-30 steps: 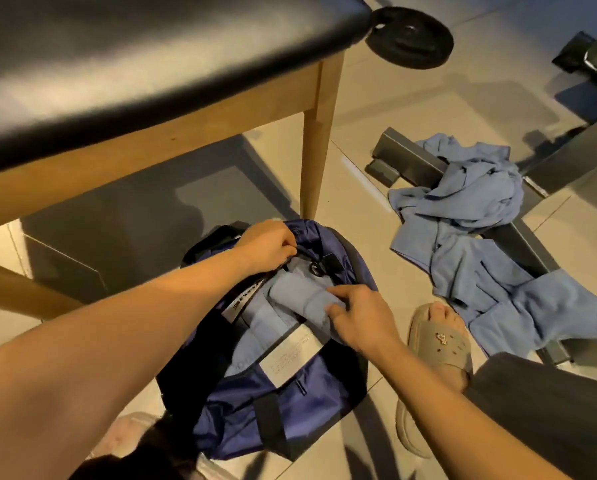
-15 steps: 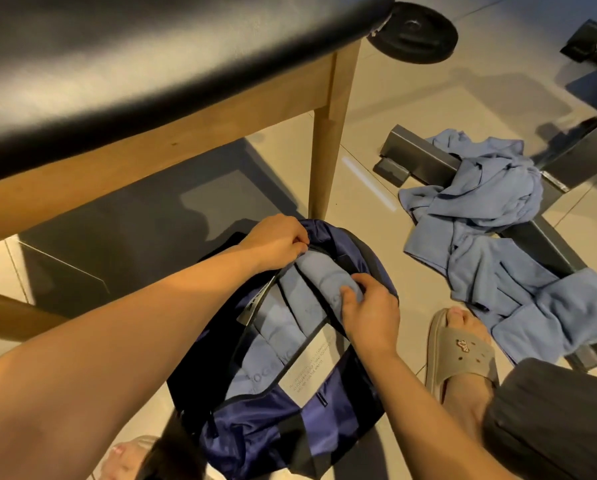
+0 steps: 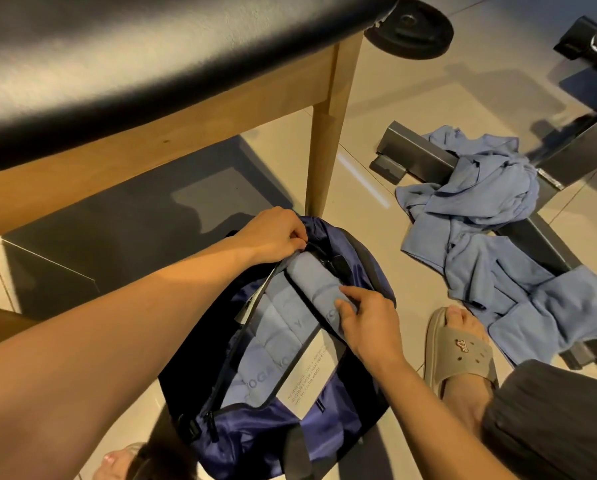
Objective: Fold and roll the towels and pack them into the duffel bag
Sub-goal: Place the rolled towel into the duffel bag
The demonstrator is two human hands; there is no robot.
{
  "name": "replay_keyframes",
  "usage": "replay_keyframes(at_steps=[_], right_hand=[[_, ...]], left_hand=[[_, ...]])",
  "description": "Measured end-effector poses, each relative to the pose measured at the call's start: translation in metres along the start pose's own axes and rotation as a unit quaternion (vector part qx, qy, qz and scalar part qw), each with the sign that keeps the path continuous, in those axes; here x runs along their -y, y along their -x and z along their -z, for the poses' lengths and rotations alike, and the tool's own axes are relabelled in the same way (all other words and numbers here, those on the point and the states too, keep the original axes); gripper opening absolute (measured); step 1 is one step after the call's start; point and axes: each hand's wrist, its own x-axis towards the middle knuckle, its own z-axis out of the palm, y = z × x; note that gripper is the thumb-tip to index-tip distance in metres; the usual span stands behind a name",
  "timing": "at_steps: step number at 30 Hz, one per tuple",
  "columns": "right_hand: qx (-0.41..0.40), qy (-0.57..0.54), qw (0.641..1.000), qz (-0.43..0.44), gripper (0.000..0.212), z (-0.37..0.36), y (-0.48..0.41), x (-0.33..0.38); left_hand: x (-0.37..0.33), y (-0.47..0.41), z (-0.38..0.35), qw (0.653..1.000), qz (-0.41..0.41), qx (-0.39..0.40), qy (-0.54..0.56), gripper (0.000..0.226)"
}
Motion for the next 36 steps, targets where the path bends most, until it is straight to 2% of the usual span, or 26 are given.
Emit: replay_keyframes(at_steps=[3,7,9,12,18,21,24,28,32,36], right_hand=[[-0.023,-0.042,0.999,-0.017,0.031,-0.01,-0.004,0.013],[0.024,0.052,0.996,-0.069,0.023,-0.024,-0.009,0.008],[0.019,0.058,0.996,-0.063,0.026,-0.025,-0.013,0.008],[-0.001,-0.006,1.0,-0.026,0.034,-0.029,-0.018,0.02],[0.015,-0.001,0.999,-0.051,0.043,-0.035,-0.009,0.014],[0.016,-0.039,0.996,-0.076,0.05,-0.035,-0.005,0.01],[-0.035,-0.11,0.988,-0.099,0.04,-0.041,-0.009,0.011],[-0.075,-0.148,0.98,-0.109,0.036,-0.053,-0.011,0.016],[-0.09,-0.131,0.982,-0.103,0.033,-0.052,0.001,0.006],[-0.062,-0.091,0.989,-0.103,0.031,-0.043,-0.011,0.005]], left_hand=[[0.001,0.002,-0.001,1.0,0.003,-0.009,-0.006,0.019],[0.002,0.006,-0.005,1.0,0.006,-0.029,0.002,0.02],[0.0,0.007,-0.01,0.999,0.01,-0.03,0.011,0.021],[-0.004,0.008,-0.016,1.0,0.004,-0.013,0.015,0.017],[-0.003,0.01,-0.023,0.998,-0.027,0.014,-0.048,0.018],[-0.005,0.013,-0.022,0.995,-0.051,-0.006,-0.091,0.021],[-0.006,0.016,-0.025,0.994,-0.063,-0.017,-0.088,0.026],[0.0,0.018,-0.041,0.996,-0.056,0.02,-0.068,0.03],[-0.002,0.018,-0.045,0.996,-0.06,0.017,-0.064,0.025],[0.001,0.018,-0.052,0.995,-0.057,0.022,-0.081,0.027]])
